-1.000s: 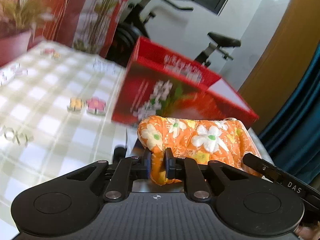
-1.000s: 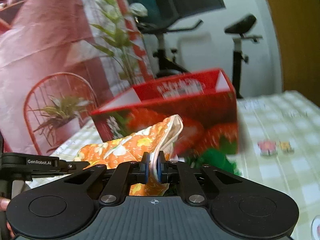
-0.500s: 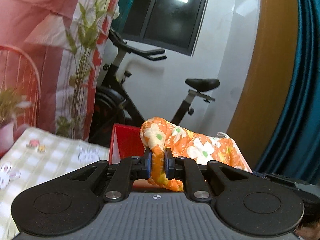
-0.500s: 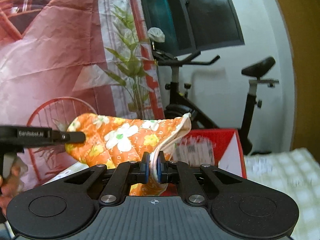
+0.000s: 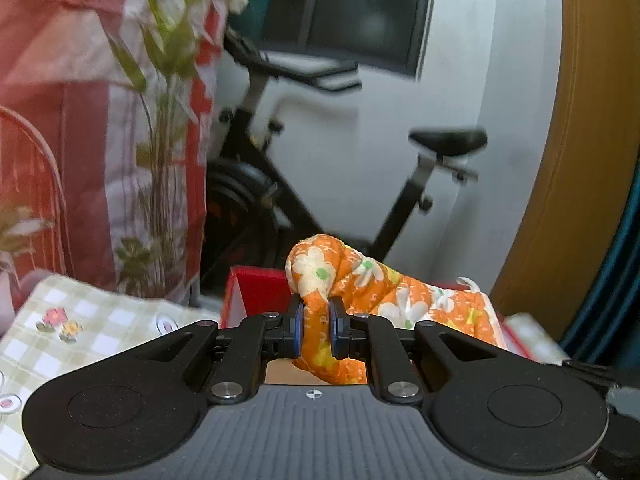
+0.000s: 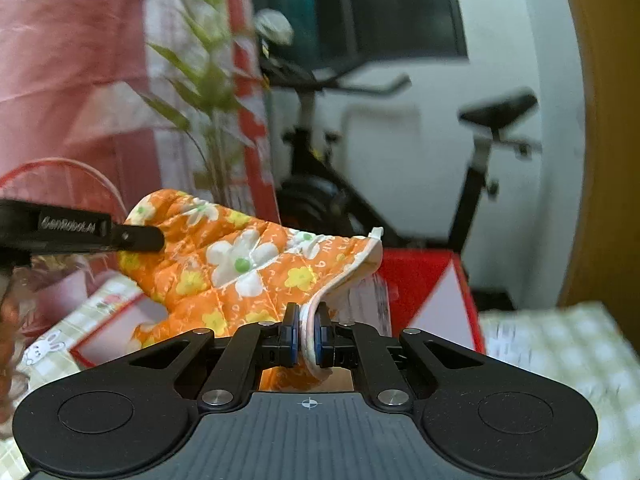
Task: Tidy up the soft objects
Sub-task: 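Carry the oven mitt into the red box and open the left gripper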
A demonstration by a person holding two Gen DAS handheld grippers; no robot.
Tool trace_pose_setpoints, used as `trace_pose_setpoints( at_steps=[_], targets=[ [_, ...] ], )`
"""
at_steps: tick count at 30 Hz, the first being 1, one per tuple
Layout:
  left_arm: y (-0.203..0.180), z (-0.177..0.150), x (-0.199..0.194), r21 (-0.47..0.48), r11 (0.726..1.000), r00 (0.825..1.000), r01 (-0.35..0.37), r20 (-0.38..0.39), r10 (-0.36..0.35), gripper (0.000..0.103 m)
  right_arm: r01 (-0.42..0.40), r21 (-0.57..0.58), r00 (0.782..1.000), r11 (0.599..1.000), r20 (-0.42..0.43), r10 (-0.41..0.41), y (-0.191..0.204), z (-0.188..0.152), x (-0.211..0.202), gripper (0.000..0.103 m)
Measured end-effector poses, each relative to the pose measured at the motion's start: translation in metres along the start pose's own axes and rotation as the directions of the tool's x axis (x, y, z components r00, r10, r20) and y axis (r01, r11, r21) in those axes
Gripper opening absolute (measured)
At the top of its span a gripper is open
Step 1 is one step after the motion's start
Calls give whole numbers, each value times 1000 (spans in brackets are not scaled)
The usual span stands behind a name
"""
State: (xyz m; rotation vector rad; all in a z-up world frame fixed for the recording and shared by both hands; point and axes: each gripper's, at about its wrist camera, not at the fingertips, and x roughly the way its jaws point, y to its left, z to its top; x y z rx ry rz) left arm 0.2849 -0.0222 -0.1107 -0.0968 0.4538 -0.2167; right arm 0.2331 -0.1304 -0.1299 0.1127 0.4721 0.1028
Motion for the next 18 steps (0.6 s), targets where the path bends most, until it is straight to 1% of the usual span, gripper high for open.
trace_pose_setpoints(
  at_steps=[2, 5, 8, 11, 13, 14, 15, 17, 18],
  targets=[
    [-1, -8, 10, 19, 1000, 999, 3, -41, -2, 14, 18, 21, 999, 1000, -48, -17, -7, -8, 9, 7],
    [2, -19, 16, 16, 1000, 995, 21, -95, -20, 14, 35, 27, 995, 999, -94, -32, -15, -18, 17, 7],
    [6, -23, 21, 12, 999, 991, 36, -131, -34, 15, 42, 33, 993, 999, -111, -38, -19, -24, 19, 7],
    [6, -25, 23, 14, 999, 987, 53, -151, -50, 15, 56, 36, 991, 998, -121, -51, -18, -26, 19, 7],
    [6, -24, 27, 20, 998, 984, 62, -168, -58, 22, 63, 40, 990, 997, -128, -57, -17, -26, 20, 8],
    [6, -24, 29, 22, 997, 981, 75, -179, -69, 35, 65, 41, 990, 997, -130, -59, -16, -25, 20, 9],
    [6, -25, 30, 22, 996, 978, 92, -191, -86, 54, 62, 43, 990, 997, -131, -56, -16, -25, 18, 12],
    [7, -25, 26, 15, 994, 976, 110, -192, -106, 71, 53, 57, 991, 997, -128, -46, -16, -24, 15, 17],
    [7, -25, 25, 11, 993, 976, 114, -187, -110, 75, 48, 64, 992, 997, -123, -40, -15, -24, 13, 19]
  ],
)
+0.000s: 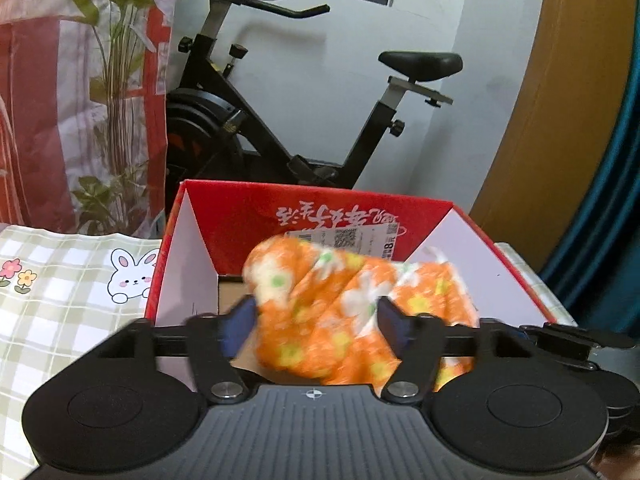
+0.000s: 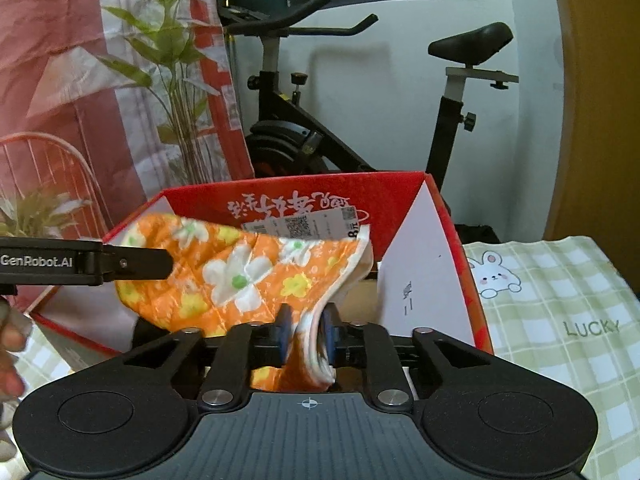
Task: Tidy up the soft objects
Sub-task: 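Carry the oven mitt into the red box and open the left gripper, then lower the left gripper onto the blue cotton pad bag and grasp it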
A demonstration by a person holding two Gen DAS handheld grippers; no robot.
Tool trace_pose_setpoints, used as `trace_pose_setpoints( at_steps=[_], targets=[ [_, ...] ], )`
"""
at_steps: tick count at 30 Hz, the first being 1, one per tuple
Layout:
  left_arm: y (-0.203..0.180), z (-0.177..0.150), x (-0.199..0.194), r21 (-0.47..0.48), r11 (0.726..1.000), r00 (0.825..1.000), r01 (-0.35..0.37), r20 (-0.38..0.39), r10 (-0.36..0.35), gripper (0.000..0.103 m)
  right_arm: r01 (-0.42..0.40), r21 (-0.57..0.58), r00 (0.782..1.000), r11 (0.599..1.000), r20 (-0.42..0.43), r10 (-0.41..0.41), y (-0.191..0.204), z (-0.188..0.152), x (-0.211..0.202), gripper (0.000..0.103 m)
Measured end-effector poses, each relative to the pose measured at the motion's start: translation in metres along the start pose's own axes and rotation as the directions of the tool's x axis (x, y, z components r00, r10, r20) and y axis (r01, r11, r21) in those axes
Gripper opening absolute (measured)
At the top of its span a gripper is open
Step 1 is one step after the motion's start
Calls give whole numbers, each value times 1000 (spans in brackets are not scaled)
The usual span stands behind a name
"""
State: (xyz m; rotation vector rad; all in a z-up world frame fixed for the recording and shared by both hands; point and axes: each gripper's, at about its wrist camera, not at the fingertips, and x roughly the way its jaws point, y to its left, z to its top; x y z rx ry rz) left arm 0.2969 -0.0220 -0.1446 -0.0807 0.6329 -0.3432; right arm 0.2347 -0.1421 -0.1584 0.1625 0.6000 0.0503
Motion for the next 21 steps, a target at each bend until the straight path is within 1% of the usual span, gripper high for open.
trace_pose_setpoints(
  at_steps=[2, 3, 4, 5, 6, 7, 8, 10, 11, 12, 13, 14, 15, 17, 21],
  targets=[
    [1, 1, -4, -5, 1000, 1000, 11, 6, -11, 79, 10, -8, 1000, 1000, 7, -10, 2, 1, -5, 23],
    [1, 2, -7, -8, 1000, 1000, 16, 7, -16, 81, 12, -17, 1000, 1000, 13, -11, 3, 1, -8, 27],
    [1, 2, -11, -10, 1000, 1000, 18, 8, -17, 82, 9, -22, 1000, 1000, 18, -9, 4, 2, -11, 34],
    [0, 3, -14, -9, 1000, 1000, 18, 10, -18, 85, 10, -24, 1000, 1000, 23, -9, 5, 3, -15, 38],
    [0, 3, -18, -5, 1000, 1000, 19, 12, -19, 87, 14, -23, 1000, 1000, 28, -13, 6, 3, -18, 49],
    [0, 3, -22, 0, 1000, 1000, 18, 13, -18, 88, 15, -21, 999, 1000, 35, -15, 7, 3, -23, 58],
    [-1, 2, -26, 4, 1000, 1000, 15, 13, -15, 90, 15, -22, 999, 1000, 43, -14, 8, 3, -27, 61],
    [0, 0, -36, 6, 1000, 1000, 13, 12, -13, 94, 22, -31, 998, 999, 59, -21, 11, 2, -36, 70],
    [1, -1, -41, 4, 1000, 1000, 14, 11, -14, 96, 24, -34, 998, 999, 65, -22, 12, 2, -40, 73],
    [2, -3, -47, 3, 1000, 1000, 17, 7, -17, 98, 24, -35, 997, 999, 70, -21, 14, 1, -45, 81],
    [2, -4, -51, 3, 1000, 1000, 17, 2, -17, 100, 22, -34, 997, 999, 75, -20, 15, -1, -50, 93],
    [3, -7, -55, 6, 1000, 1000, 12, -7, -12, 102, 20, -31, 997, 999, 80, -18, 16, -2, -55, 99],
    [3, -10, -60, 11, 1000, 1000, 3, -16, -3, 103, 15, -26, 996, 1000, 93, -12, 18, -3, -62, 102],
    [3, -17, -69, 27, 999, 999, -18, -34, 18, 103, -8, -18, 994, 1000, 105, 10, 20, -7, -73, 103],
    [5, -38, -86, 51, 998, 998, -26, -60, 29, 103, -38, -10, 992, 999, 120, 38, 27, -20, -97, 103]
  ],
)
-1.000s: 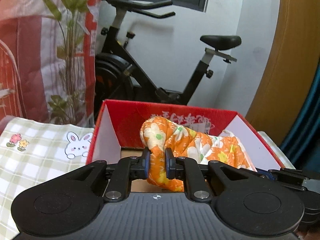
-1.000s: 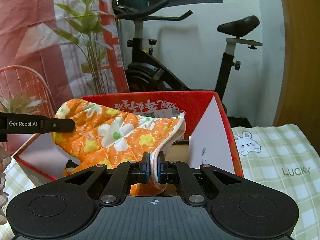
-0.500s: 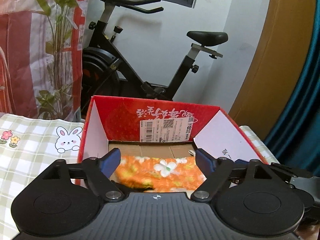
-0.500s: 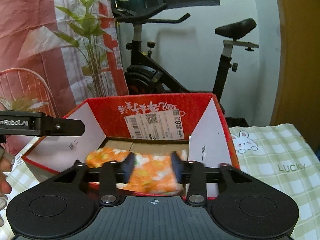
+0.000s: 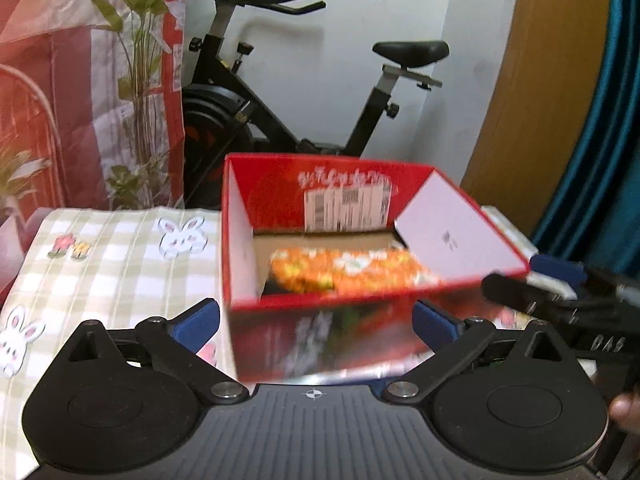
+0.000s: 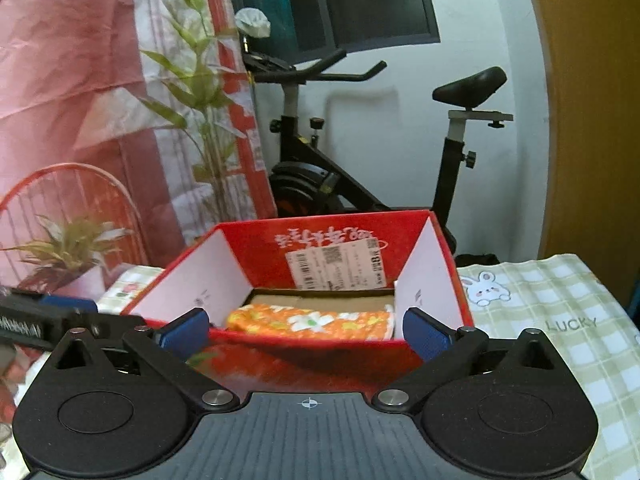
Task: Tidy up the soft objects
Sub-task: 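Lower the left gripper onto the blue cotton pad bag and grasp it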
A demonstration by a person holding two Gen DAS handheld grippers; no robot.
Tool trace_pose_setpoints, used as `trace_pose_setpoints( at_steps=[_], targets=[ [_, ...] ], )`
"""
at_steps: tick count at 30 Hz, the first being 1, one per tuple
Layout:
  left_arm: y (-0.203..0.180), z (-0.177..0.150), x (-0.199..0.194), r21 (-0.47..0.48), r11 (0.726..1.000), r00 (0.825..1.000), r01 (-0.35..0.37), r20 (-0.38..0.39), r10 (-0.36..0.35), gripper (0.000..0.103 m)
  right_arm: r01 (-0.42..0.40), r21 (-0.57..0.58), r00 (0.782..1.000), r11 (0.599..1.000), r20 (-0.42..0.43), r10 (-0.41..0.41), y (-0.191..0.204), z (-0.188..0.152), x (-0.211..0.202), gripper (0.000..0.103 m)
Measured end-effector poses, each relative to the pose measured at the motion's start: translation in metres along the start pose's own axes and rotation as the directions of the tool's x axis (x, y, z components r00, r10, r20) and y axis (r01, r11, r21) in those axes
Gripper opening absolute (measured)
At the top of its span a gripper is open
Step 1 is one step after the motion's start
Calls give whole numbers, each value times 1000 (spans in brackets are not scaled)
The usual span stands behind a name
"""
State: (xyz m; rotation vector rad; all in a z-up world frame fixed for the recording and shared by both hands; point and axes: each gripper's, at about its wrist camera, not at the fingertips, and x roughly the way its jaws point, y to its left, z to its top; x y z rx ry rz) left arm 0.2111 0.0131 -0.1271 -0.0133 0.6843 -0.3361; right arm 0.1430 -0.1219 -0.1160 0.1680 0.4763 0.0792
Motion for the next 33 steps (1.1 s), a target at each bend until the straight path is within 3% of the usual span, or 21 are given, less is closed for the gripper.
trace_pose_setpoints(
  at_steps=[9, 19, 23, 28, 30, 33],
  targets=[
    [12, -56, -21, -119, 993, 1000, 23, -8, -24, 103, -28, -4, 998, 1000, -56, 28, 18, -57, -28, 103],
    [5, -100, -20, -175, 984, 1000, 21, -4, -22, 101, -30, -191, 988, 981, -156, 0, 35, -118, -18, 102],
    [7, -105, -14, -181, 983, 1000, 18, -21, -22, 91, -39, -249, 993, 968, -122, 8, 31, -131, -16, 102],
    [13, -108, -3, -202, 979, 999, 34, -34, -42, 76, -51, -239, 993, 970, -118, 23, 27, -134, -14, 102],
    [13, -108, 5, -198, 979, 997, 42, -51, -53, 61, -53, -238, 992, 970, -120, 25, 26, -133, -13, 102],
    [12, -108, 12, -190, 979, 994, 74, -64, -88, 46, -54, -233, 992, 971, -126, 25, 24, -132, -12, 102]
  ],
)
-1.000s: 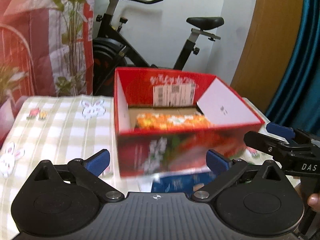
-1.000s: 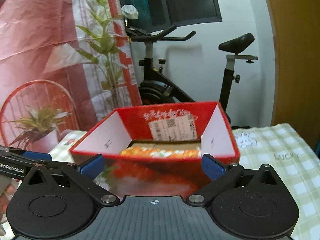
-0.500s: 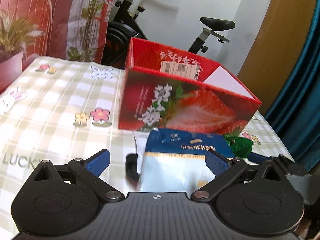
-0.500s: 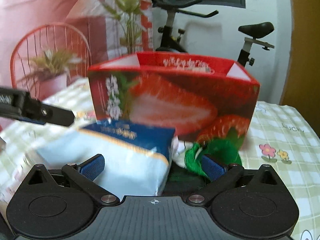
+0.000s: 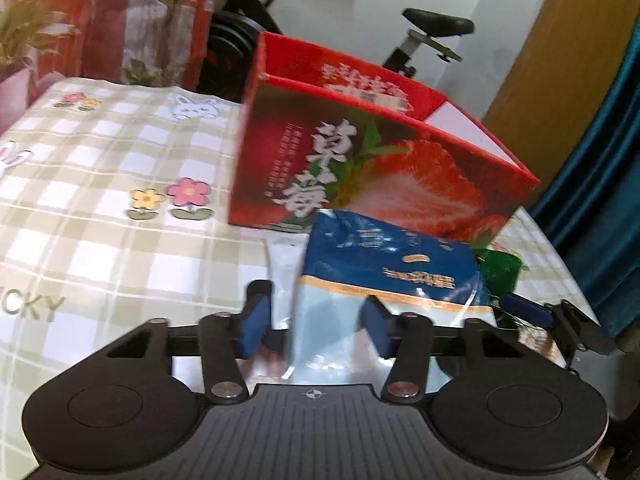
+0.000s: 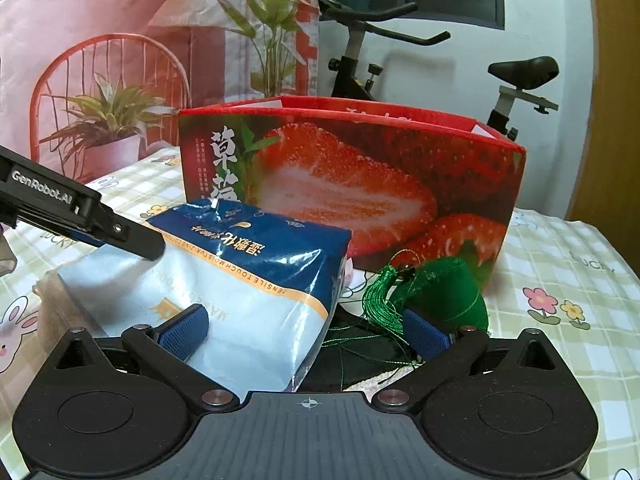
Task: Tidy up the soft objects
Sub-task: 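Lower the left gripper onto the blue cotton pad bag and grasp it, then lift the blue cotton pad bag with the left gripper toward the box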
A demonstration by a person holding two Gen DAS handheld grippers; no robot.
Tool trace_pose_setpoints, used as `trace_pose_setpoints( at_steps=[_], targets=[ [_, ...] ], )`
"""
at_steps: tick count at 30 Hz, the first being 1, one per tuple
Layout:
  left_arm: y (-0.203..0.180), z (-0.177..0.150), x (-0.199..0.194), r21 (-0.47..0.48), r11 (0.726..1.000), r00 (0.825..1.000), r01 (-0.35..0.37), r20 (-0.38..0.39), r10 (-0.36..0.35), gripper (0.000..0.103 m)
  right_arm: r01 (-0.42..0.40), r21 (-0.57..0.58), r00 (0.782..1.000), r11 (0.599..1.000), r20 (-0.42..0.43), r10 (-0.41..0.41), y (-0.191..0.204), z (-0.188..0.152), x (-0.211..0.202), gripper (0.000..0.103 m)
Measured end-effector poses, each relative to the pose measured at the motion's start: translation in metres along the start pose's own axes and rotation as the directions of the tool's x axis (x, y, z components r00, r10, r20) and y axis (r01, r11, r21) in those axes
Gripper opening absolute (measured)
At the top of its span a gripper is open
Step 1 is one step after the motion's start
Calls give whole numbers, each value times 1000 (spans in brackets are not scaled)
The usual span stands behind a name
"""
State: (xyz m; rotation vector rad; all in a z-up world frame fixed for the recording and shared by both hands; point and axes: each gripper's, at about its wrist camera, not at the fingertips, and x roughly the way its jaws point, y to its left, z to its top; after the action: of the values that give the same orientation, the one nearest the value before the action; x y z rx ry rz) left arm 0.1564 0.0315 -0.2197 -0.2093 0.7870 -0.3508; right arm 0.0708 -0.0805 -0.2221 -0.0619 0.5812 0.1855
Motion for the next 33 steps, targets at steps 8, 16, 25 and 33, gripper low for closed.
trace_pose_setpoints(
  at_steps=[8, 16, 25, 33],
  targets=[
    [-13, -6, -5, 47, 999, 1000, 27, -13, -26, 32, 3, -6, 1000, 1000, 1, -3, 0, 0, 1, 102],
    [-8, -16, -8, 8, 999, 999, 34, -17, -34, 32, 6, -13, 1000, 1000, 8, -6, -1, -1, 1, 102],
    [1, -24, -4, -39, 998, 998, 59, -2, -59, 34, 7, -24, 1000, 1000, 12, -7, 1, -2, 0, 102],
    [4, -25, -4, -45, 997, 998, 65, 3, -65, 34, -22, -31, 1000, 999, 19, 23, 2, -2, -3, 92]
  ],
)
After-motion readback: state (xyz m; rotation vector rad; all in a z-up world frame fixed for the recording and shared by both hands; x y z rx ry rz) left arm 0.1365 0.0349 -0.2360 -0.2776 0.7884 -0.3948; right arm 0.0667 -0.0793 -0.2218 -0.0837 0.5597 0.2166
